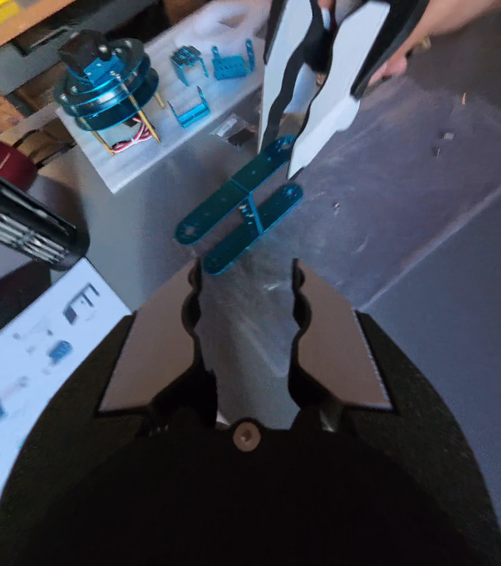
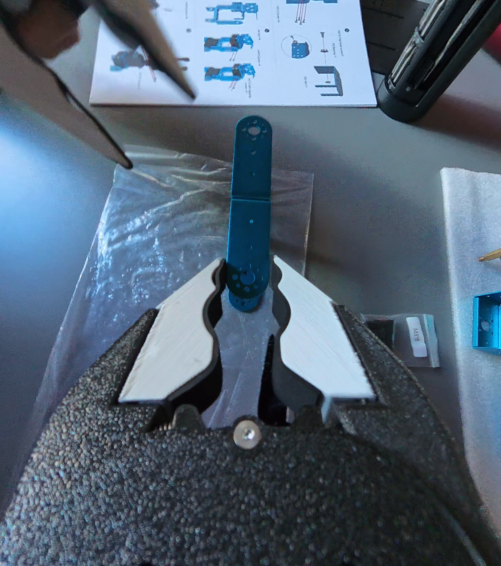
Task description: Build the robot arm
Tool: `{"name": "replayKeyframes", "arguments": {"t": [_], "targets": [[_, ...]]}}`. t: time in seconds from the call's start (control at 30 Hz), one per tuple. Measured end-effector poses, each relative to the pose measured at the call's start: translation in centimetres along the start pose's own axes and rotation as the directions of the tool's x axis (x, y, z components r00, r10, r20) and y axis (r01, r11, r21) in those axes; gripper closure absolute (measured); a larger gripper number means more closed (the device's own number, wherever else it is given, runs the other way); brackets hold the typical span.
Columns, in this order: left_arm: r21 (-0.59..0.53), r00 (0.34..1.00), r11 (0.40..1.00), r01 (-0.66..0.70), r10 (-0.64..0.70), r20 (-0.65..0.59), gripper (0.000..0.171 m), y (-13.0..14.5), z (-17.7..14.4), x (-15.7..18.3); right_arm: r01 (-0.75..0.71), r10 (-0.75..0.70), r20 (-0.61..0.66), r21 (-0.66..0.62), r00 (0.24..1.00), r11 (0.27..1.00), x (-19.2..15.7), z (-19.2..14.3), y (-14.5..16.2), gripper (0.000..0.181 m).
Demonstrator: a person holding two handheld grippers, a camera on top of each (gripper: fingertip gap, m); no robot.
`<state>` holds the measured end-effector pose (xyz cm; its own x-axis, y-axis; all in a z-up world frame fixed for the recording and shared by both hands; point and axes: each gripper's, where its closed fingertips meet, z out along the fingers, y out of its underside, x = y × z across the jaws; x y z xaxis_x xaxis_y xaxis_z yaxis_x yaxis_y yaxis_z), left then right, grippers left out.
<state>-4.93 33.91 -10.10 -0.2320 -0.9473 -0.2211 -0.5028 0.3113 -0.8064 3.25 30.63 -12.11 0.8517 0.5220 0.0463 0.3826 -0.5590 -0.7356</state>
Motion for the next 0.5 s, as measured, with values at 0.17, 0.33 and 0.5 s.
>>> {"name": "replayKeyframes", "arguments": {"t": [0.17, 0.33, 0.5], "targets": [[0.029, 0.925, 0.983, -0.182, 0.181, -0.335, 0.105, -0.2, 2.7, -1.9, -0.001, -0.001, 0.110, 0.011, 0.994, 1.000, -0.1, -0.5, 0.4, 0.154], [0.063, 0.768, 0.991, -0.116, 0.129, -0.627, 0.105, -2.1, 5.0, -1.2, 0.005, -0.010, 0.137, 0.034, 0.990, 0.999, 0.0, -0.6, 0.5, 0.154], [0.097, 0.688, 0.993, -0.074, 0.121, -0.716, 0.109, -2.1, 5.0, -0.9, 0.038, -0.043, 0.096, 0.051, 0.994, 0.998, -0.4, -0.6, 0.4, 0.155]]}}
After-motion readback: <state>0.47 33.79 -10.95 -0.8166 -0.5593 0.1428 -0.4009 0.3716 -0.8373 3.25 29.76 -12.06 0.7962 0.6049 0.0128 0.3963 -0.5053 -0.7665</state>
